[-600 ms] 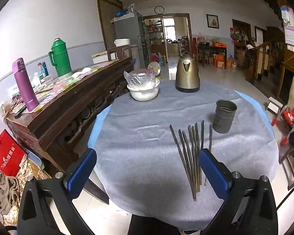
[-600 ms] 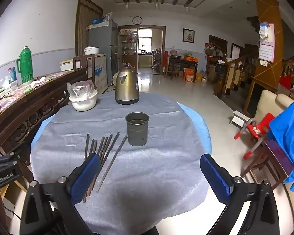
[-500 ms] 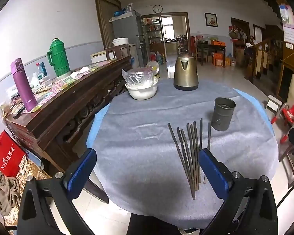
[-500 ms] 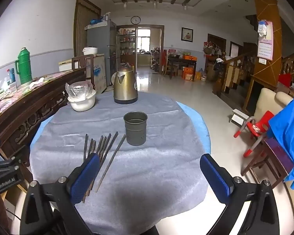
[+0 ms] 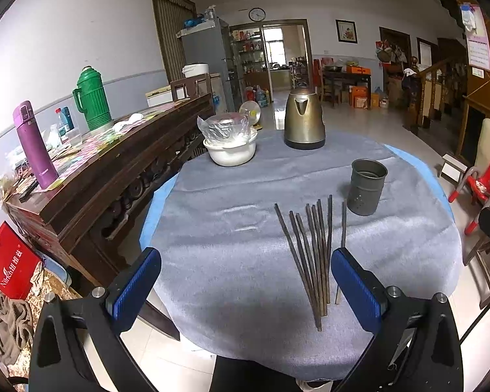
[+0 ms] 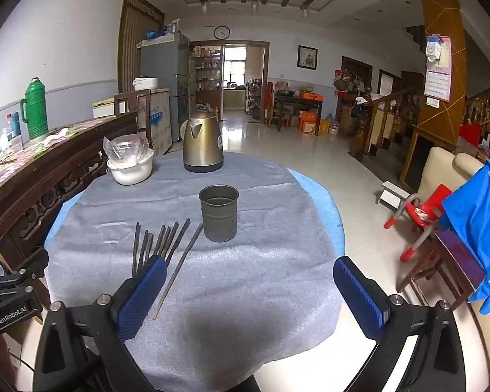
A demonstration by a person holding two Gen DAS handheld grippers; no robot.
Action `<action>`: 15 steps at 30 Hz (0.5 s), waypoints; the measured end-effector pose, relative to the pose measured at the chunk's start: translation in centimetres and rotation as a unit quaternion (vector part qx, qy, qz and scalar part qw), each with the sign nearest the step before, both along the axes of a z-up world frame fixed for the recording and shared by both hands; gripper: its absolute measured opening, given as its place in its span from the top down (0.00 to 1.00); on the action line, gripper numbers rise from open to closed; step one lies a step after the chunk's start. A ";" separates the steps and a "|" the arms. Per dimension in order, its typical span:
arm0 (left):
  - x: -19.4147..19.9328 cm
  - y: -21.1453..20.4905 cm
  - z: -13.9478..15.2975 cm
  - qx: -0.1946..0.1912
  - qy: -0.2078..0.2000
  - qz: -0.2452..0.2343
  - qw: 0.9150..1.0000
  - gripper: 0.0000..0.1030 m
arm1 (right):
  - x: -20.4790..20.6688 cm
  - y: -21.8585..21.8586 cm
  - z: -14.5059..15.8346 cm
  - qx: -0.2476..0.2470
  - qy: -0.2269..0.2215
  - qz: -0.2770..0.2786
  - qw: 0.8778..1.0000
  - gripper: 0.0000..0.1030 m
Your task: Organize utensils
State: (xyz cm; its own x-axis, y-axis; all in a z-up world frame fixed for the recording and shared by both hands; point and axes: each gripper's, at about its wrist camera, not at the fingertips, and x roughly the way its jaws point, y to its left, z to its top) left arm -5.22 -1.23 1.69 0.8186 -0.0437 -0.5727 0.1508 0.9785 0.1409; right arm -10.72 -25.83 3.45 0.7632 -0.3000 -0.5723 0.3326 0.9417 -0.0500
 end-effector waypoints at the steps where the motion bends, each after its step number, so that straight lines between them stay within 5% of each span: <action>1: 0.0 0.0 0.0 0.000 0.000 0.000 1.000 0.00 | 0.0 0.0 0.0 0.000 0.000 0.000 1.000 0.00; 15: 0.0 -0.1 0.0 0.002 -0.002 0.000 1.000 0.00 | -0.1 0.1 0.0 0.000 0.001 0.001 1.000 0.00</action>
State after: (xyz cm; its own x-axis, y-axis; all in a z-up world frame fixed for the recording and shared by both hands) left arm -5.21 -1.30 1.64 0.8211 -0.0412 -0.5694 0.1493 0.9782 0.1445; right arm -10.83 -25.73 3.50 0.7630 -0.2981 -0.5735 0.3308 0.9424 -0.0498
